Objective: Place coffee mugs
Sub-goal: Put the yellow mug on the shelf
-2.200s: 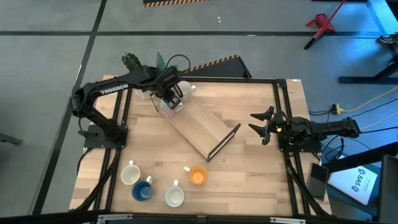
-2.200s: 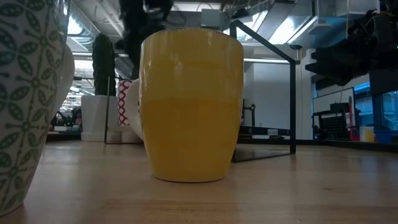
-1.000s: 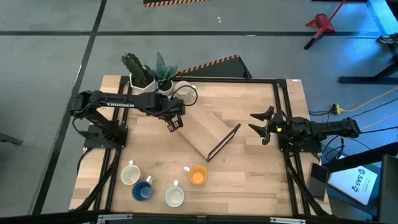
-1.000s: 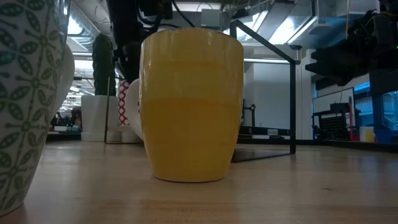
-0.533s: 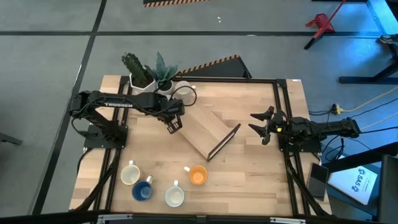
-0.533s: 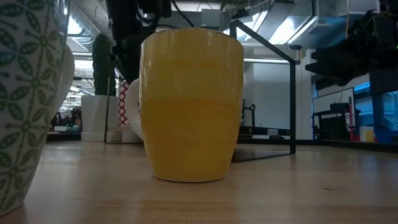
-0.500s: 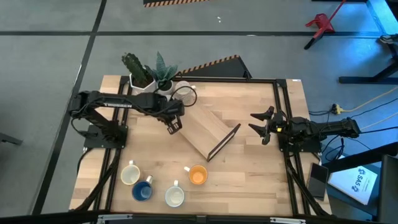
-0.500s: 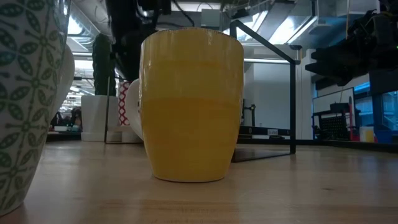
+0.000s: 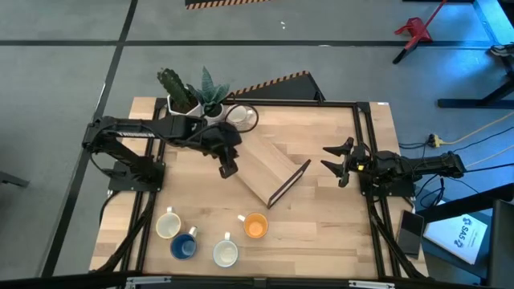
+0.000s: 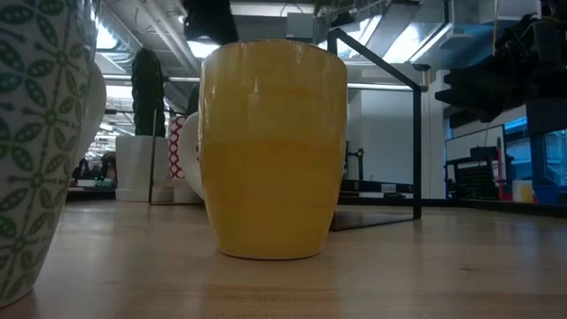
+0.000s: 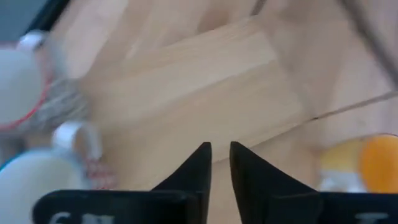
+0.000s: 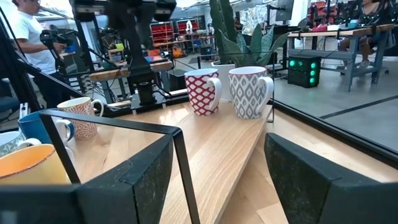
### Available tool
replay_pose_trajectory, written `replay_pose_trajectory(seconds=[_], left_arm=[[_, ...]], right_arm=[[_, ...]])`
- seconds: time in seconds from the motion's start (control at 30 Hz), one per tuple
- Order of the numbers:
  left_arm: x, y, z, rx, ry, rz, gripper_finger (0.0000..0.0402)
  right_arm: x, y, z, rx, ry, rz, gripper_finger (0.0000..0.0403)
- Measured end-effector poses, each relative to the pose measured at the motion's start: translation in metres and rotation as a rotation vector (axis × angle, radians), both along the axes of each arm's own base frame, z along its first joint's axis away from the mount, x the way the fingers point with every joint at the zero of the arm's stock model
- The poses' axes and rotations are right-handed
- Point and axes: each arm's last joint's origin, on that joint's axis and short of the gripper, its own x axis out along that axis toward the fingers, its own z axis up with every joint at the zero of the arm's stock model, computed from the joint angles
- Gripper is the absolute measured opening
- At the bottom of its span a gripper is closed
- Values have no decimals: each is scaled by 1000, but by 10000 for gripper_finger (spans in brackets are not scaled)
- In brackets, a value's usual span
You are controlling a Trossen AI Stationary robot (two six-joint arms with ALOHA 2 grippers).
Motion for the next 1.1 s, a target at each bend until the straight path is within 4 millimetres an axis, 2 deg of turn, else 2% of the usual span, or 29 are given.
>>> replay_pose_trajectory(seconds=[0.1,0.23,0.47,0.8,1.1], left_arm=[[1,-1,1,-2,-11,-64,81],[3,-3,-10,24,34,-127,98],[16,-28,-29,52,-10,-321,101],[49,-51,-84,-39,72,-421,102],[62,-62,-91,-64,0,-432,102]], right_arm=[[0,0,0,11,-3,-4,241],[0,0,0,12,-3,-8,241],[0,0,0,2,-1,-16,241],[0,0,0,19,-5,-7,241],[0,1,0,49,-9,21,241]])
